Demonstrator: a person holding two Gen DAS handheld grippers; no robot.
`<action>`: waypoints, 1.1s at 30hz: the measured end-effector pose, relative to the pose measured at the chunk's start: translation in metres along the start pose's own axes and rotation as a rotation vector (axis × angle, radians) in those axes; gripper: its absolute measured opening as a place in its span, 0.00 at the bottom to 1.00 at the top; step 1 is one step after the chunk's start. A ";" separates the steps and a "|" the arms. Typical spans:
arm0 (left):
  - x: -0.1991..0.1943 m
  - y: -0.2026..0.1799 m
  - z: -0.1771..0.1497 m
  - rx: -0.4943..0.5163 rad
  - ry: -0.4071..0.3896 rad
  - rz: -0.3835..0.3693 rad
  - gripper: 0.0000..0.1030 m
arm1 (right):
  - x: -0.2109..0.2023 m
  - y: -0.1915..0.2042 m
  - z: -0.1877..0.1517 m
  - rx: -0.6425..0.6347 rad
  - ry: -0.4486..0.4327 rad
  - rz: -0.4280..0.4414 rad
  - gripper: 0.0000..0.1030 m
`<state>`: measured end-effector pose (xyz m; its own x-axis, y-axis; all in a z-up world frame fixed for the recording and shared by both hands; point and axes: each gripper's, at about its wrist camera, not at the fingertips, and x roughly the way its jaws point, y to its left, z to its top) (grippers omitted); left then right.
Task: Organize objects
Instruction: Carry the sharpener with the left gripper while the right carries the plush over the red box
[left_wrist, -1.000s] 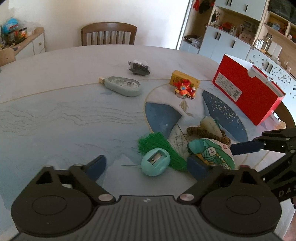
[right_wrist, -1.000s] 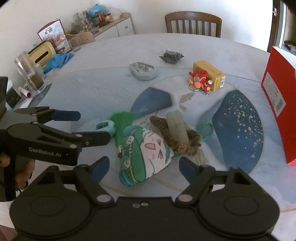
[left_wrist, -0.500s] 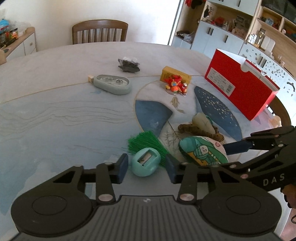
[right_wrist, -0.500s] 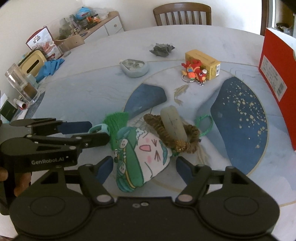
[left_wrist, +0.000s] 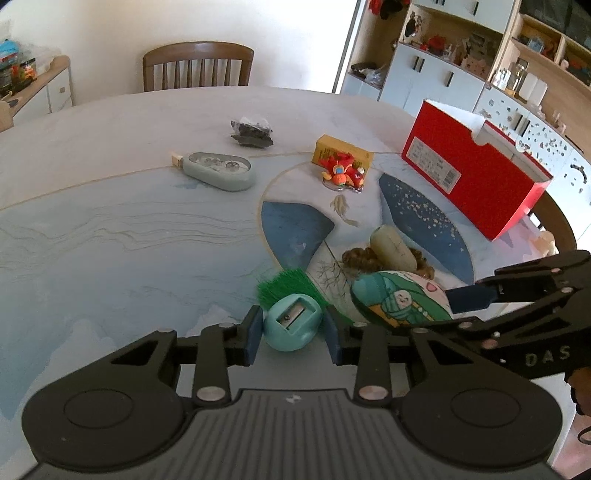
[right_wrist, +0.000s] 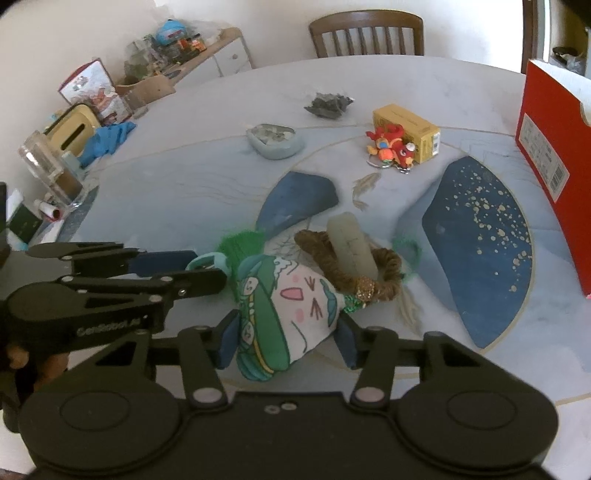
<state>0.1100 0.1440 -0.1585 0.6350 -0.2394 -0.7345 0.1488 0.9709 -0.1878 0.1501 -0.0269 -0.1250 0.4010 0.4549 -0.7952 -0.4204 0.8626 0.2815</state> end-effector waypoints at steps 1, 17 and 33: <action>-0.002 0.000 0.000 -0.004 -0.002 0.001 0.33 | -0.004 0.001 -0.001 -0.007 -0.007 0.004 0.50; -0.049 -0.020 0.033 -0.009 -0.054 -0.018 0.33 | -0.093 -0.012 0.003 -0.049 -0.119 0.010 0.49; -0.052 -0.099 0.090 0.131 -0.084 -0.075 0.33 | -0.167 -0.078 0.033 -0.062 -0.189 -0.087 0.50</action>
<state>0.1303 0.0618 -0.0430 0.6788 -0.3147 -0.6634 0.2923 0.9446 -0.1490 0.1429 -0.1625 0.0032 0.5812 0.4180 -0.6982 -0.4244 0.8878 0.1782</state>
